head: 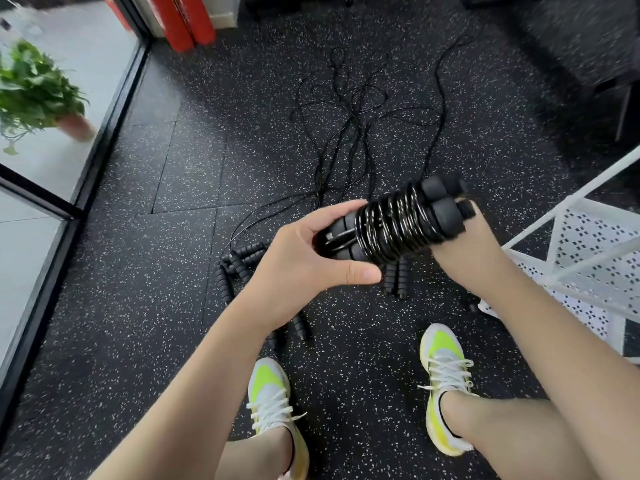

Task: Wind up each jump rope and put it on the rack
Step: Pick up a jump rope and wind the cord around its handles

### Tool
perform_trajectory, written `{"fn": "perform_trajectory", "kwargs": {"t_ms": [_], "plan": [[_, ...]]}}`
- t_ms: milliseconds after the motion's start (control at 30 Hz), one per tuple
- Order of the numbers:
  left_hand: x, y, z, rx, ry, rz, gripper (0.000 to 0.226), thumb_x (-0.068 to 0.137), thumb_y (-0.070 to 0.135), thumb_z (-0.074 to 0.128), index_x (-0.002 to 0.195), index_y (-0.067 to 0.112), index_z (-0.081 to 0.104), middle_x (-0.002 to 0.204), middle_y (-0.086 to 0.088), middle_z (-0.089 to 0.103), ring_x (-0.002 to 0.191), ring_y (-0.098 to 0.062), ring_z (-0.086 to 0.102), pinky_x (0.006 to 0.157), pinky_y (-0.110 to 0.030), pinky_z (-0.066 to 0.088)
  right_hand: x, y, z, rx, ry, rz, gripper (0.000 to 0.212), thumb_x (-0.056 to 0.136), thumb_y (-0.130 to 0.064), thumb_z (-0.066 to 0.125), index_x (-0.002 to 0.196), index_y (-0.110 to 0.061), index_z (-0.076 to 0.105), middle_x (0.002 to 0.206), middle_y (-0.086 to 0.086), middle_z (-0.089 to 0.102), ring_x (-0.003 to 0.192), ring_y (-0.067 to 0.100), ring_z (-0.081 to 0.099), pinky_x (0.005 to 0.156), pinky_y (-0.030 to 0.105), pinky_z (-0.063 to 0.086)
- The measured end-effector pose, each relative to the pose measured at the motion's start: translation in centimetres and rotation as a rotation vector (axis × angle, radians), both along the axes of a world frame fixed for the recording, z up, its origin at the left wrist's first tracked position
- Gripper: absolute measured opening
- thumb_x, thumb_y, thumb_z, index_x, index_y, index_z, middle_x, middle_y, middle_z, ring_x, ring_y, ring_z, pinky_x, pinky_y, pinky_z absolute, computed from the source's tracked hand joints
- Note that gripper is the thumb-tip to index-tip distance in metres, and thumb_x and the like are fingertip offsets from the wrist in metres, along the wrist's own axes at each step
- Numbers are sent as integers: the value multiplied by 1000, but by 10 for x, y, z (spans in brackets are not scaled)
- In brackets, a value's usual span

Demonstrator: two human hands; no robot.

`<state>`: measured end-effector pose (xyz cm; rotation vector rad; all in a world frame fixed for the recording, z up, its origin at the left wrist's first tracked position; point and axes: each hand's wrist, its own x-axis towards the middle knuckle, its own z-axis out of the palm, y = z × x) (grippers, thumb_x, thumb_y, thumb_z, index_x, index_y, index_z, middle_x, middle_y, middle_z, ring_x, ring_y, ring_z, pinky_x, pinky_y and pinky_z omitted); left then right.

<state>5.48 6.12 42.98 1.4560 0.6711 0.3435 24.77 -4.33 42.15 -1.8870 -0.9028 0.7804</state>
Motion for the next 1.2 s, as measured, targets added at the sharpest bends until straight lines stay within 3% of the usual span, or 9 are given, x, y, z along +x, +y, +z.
{"fn": "perform_trajectory", "kwargs": {"t_ms": [133, 333, 500, 633, 733, 867, 967, 1133, 1200], "plan": [[5, 0, -3, -22, -10, 242, 80, 65, 8, 91, 138, 21, 62, 122, 2, 75, 116, -18, 70, 108, -42, 50, -31, 6, -4, -98, -74, 225, 31, 106, -21, 47, 77, -30, 56, 55, -11, 59, 42, 1, 50, 46, 15, 40], [14, -11, -16, 391, 286, 397, 78, 73, 35, 91, 142, 43, 56, 120, 25, 66, 108, 11, 59, 87, 2, 38, -54, 13, -12, -232, 71, 320, 30, 105, -22, 35, 83, -34, 49, 67, -2, 55, 44, 12, 56, 53, 41, 52], [17, -18, -22, 642, 286, 369, 72, 90, 27, 78, 153, 31, 43, 132, 15, 51, 119, 4, 47, 97, 1, 29, -50, 17, -7, -103, 598, 156, 23, 95, -2, 39, 78, -12, 51, 75, 5, 44, 52, 10, 37, 46, 29, 41], [18, -28, -27, 604, 249, 315, 66, 99, 17, 65, 157, 26, 36, 138, 10, 49, 123, 2, 46, 105, -12, 37, -39, 18, -7, -29, 712, 30, 25, 92, 1, 39, 75, -16, 46, 71, 0, 42, 54, 10, 30, 45, 25, 27], [21, -29, -28, 483, 217, 391, 70, 91, 16, 72, 151, 34, 41, 136, 14, 55, 124, -2, 54, 106, -31, 48, -38, 16, -6, -48, 649, 35, 27, 96, 0, 38, 75, -14, 48, 67, -2, 44, 53, 9, 33, 42, 22, 28], [26, -27, -26, 544, 360, 351, 68, 90, 24, 74, 151, 31, 45, 122, 13, 55, 103, 16, 46, 90, 2, 32, -39, 14, -1, -161, 437, 105, 25, 97, -9, 47, 75, -12, 57, 58, -1, 57, 50, 14, 47, 46, 23, 40], [25, -21, -26, 525, 396, 385, 47, 87, 22, 78, 129, 32, 60, 113, 15, 60, 95, 11, 50, 85, -3, 37, -40, 13, 3, -246, 281, 218, 20, 93, -23, 52, 87, -13, 68, 78, 5, 75, 70, 25, 71, 70, 39, 58], [23, -19, -25, 336, 331, 459, 37, 82, 16, 82, 106, 28, 56, 89, 13, 70, 78, 2, 63, 62, -7, 43, -53, 4, 11, -258, -244, 326, 6, 98, -20, 46, 100, -19, 52, 82, -3, 63, 60, 7, 54, 52, 24, 35], [24, -18, -23, 332, 307, 492, 38, 80, 16, 83, 105, 27, 56, 87, 12, 72, 75, 0, 65, 61, -8, 45, -56, 4, 11, -248, -384, 348, 31, 102, -12, 44, 133, -15, 45, 108, 1, 64, 74, 7, 55, 59, 20, 36]]}}
